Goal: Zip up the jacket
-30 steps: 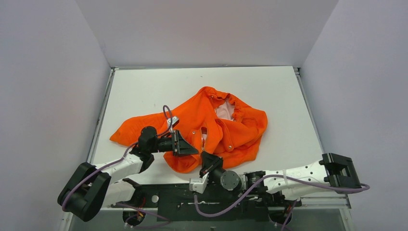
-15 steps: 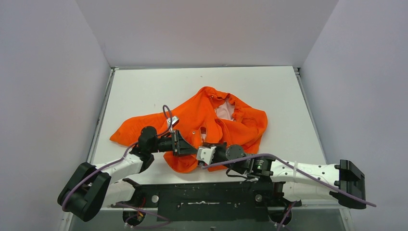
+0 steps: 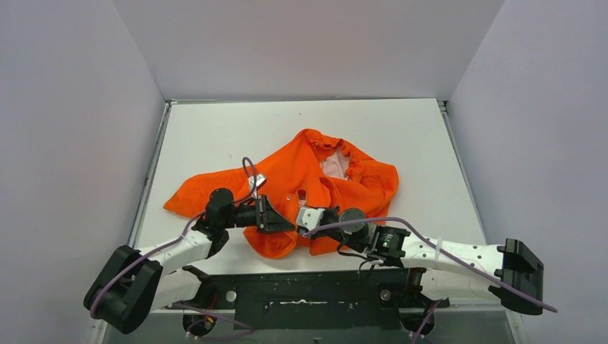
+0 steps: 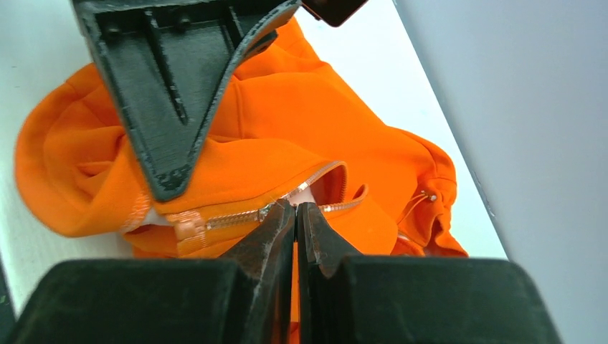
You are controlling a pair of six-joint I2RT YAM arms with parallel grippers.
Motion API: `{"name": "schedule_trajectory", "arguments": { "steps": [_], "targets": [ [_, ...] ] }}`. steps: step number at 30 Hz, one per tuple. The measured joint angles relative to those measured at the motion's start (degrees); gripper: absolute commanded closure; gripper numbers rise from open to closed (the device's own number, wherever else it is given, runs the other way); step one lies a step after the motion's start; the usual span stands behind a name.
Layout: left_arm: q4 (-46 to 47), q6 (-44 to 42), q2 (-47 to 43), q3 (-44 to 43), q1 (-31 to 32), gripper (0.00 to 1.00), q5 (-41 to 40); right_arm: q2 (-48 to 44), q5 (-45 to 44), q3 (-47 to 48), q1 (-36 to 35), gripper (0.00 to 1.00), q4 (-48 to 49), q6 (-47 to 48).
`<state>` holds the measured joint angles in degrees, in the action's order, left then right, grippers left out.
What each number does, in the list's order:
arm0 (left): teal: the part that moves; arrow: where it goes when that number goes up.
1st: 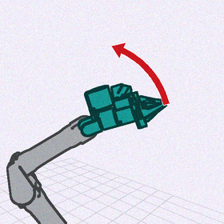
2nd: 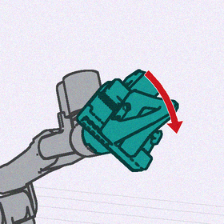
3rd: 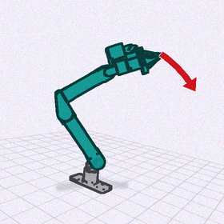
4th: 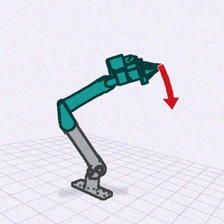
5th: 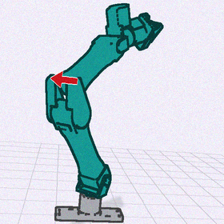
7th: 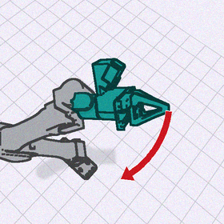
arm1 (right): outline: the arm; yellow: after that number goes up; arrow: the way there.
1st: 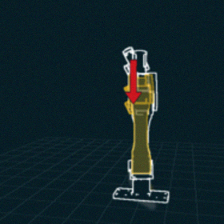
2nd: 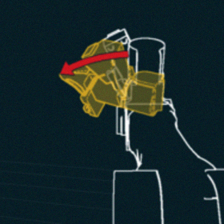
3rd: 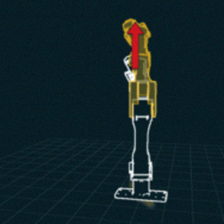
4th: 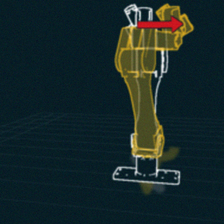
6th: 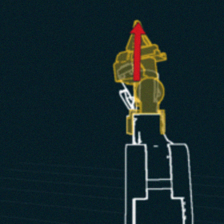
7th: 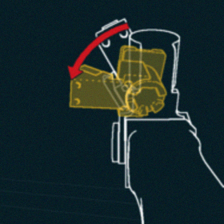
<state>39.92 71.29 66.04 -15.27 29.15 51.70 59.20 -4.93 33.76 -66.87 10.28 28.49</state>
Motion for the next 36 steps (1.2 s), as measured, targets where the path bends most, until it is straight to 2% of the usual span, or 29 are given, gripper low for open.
{"name": "schedule_trajectory", "arguments": {
  "steps": [11,20,28,36],
  "targets": [
    [-4.2,-2.2,-1.9,0.0,0.0,1.0,-0.3,6.0,-11.0,0.0,0.3,1.0,10.0,6.5],
    [-13.8,-7.1,-5.2,-4.4,0.0,1.0,-3.6,7.4,-15.5,1.9,2.5,1.0,13.2,10.3],
    [-19.2,-11.5,-3.4,-10.1,-3.9,1.0,-4.7,7.0,-17.2,6.0,7.3,1.0,11.8,11.5],
    [-30.3,-19.0,-0.7,-21.1,-8.7,1.0,-4.7,4.3,-17.4,11.7,16.0,1.0,7.2,10.5]
  ]
}}
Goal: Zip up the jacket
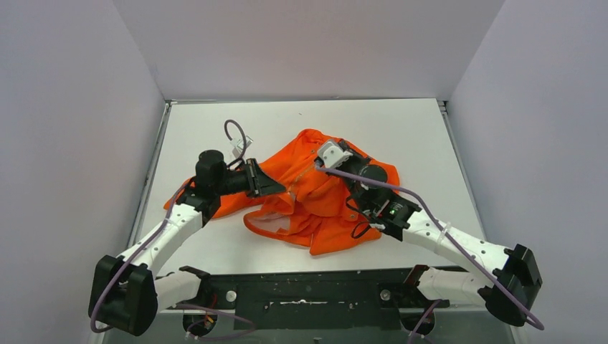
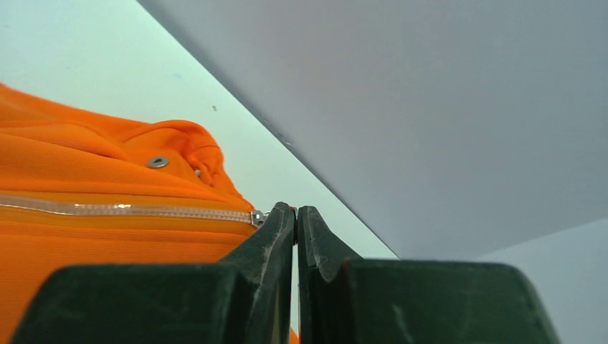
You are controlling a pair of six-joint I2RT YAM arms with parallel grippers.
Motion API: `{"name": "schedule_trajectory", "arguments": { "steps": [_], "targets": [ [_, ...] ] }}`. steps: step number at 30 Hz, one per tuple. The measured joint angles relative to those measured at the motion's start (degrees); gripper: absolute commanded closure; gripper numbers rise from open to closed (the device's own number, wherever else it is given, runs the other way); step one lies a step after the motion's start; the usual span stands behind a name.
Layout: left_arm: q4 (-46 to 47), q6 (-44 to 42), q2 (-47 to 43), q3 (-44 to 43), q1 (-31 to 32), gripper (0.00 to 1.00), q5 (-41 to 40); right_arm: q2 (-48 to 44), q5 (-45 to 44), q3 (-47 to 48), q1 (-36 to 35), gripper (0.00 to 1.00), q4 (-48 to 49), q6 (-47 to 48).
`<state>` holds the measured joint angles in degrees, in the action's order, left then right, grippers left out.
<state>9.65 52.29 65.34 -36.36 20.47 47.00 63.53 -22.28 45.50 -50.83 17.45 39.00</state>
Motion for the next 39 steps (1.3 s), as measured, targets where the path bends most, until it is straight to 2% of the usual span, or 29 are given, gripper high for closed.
{"name": "schedule_trajectory", "arguments": {
  "steps": [11,17,24,29,35,39],
  "targets": [
    [-20.8,-11.6,0.0,-14.3,-11.2,1.0,-3.3,-1.6,0.8,9.0,12.5,1.0,-6.6,-4.7],
    [-23.1,-11.3,-0.7,-17.7,-14.1,1.0,-6.1,-1.7,3.4,13.7,19.1,1.0,-11.3,-8.2],
    [-24.9,-10.5,-0.6,-23.3,-14.6,1.0,-9.3,-1.6,6.5,20.6,28.7,1.0,-16.0,-11.4],
    [-24.9,-10.1,0.0,-26.0,-15.1,1.0,-10.9,0.5,9.4,28.3,36.1,1.0,-19.2,-13.2],
    [-24.8,-9.5,0.3,-24.5,-16.2,1.0,-12.7,3.6,12.6,35.0,43.1,1.0,-21.8,-15.4],
    [-24.8,-9.5,-1.9,-18.4,-17.4,1.0,-14.2,5.5,13.9,36.3,45.9,1.0,-22.7,-16.7]
  ]
}}
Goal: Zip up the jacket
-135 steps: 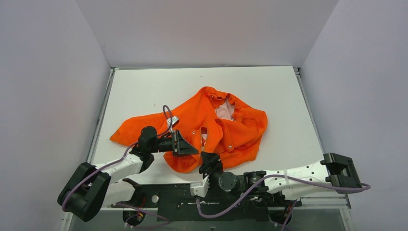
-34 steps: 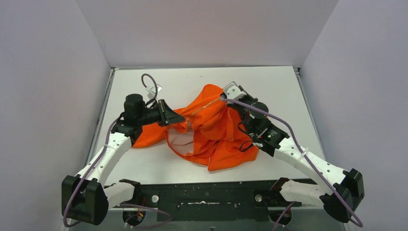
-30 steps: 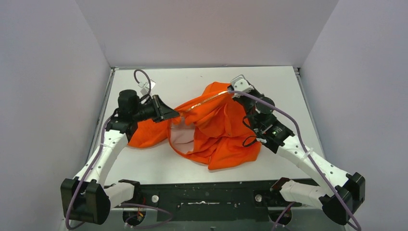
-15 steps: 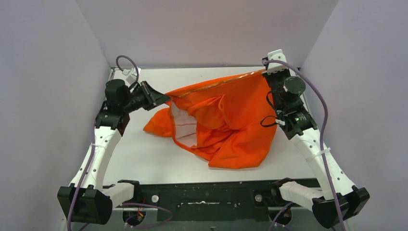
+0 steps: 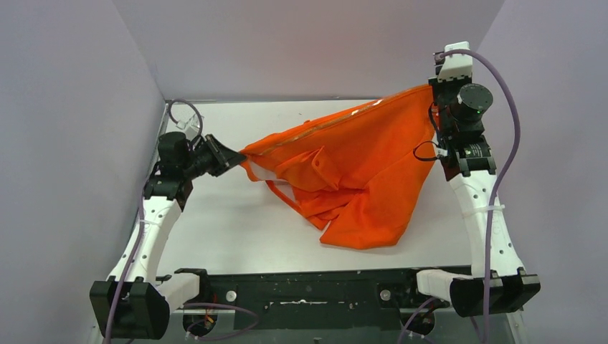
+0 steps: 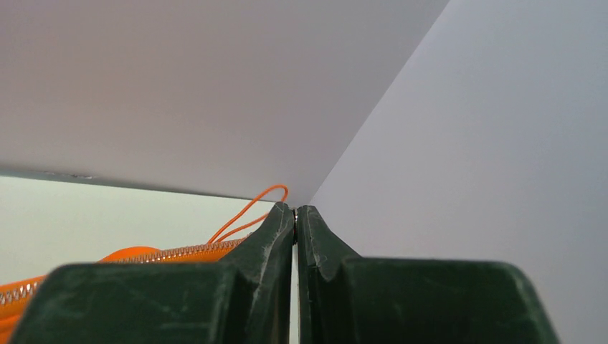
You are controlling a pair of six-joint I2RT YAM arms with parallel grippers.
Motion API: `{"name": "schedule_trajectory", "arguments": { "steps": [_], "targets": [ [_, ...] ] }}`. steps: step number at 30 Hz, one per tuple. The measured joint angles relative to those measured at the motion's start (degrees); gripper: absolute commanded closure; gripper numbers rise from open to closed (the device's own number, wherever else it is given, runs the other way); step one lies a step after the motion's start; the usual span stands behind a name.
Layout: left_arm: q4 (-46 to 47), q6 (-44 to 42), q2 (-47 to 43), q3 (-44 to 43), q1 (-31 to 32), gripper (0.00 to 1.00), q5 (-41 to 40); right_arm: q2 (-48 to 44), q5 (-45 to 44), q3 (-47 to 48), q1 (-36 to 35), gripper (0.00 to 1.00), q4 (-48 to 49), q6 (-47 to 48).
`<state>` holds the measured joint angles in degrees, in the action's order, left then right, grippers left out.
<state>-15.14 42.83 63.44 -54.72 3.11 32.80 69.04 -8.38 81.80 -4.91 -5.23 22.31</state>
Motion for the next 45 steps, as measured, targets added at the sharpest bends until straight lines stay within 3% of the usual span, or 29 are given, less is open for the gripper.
{"name": "schedule_trajectory", "arguments": {
  "steps": [14,19,25,29,32,37,45],
  "targets": [
    [0.2,0.4,-12.2,18.2,-1.0,1.0,1.4,5.5,9.1,0.2,1.1,1.0,-3.6,-6.3],
    [2.5,2.0,-13.1,22.8,-0.3,1.0,3.9,8.8,9.8,1.7,-3.9,1.0,-2.1,-6.3],
    [6.5,4.3,-11.7,26.9,8.1,1.0,3.1,16.9,10.3,4.0,-11.7,1.0,0.1,-7.0],
    [9.8,5.3,-7.4,27.1,15.1,1.0,0.8,21.4,10.8,3.6,-12.9,1.0,0.3,-9.2],
    [11.6,5.9,-5.0,27.2,16.4,0.89,-1.3,23.6,10.9,1.7,-12.7,0.86,0.5,-10.8],
    [12.9,5.7,-1.4,27.1,16.4,0.73,-4.9,24.3,11.1,-3.5,-11.9,0.47,0.9,-13.4],
    [6.0,1.9,1.0,19.8,16.1,0.35,-10.1,22.1,11.4,-12.2,-8.4,0.25,3.0,-18.2]
  ]
}}
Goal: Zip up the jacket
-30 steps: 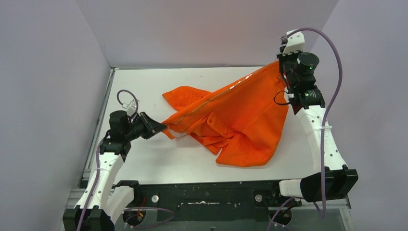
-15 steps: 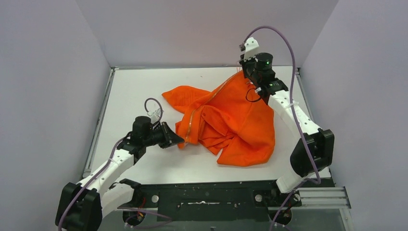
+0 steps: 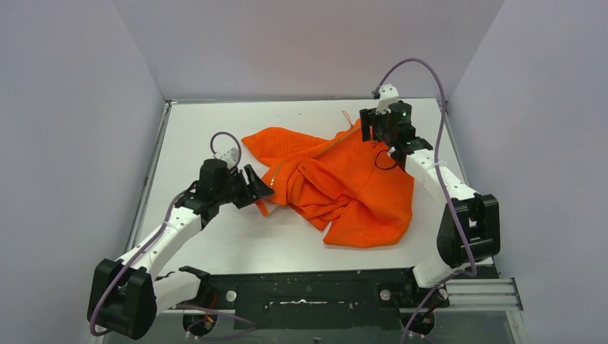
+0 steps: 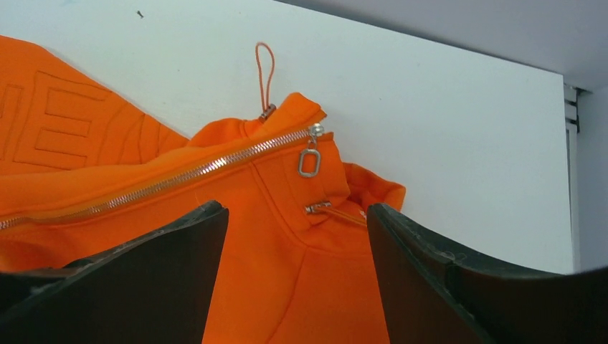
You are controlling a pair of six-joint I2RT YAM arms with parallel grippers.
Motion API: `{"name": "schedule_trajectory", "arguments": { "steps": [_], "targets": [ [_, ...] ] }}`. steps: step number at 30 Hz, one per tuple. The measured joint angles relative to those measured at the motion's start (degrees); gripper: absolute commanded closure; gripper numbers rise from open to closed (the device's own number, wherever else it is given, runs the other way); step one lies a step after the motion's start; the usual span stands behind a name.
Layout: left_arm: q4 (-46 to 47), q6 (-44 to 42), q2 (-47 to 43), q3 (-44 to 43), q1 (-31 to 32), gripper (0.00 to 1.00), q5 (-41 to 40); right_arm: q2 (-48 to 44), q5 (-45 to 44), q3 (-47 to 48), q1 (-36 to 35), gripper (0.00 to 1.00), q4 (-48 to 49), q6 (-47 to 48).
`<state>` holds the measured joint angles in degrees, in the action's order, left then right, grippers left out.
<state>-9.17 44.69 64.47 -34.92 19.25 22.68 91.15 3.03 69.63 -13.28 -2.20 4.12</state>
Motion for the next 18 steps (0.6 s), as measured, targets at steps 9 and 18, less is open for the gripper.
{"name": "schedule_trajectory", "arguments": {
  "steps": [9,18],
  "targets": [
    [-9.9,-5.1,-5.3,-10.3,-2.1,0.14,-8.3,-11.1,-0.7,-8.8,2.1,0.0,2.5,-4.9],
    [-15.1,-12.5,-8.4,-18.0,-2.1,0.13,-16.7,-22.3,-5.9,-18.4,2.4,0.0,1.6,-12.6]
  ]
}}
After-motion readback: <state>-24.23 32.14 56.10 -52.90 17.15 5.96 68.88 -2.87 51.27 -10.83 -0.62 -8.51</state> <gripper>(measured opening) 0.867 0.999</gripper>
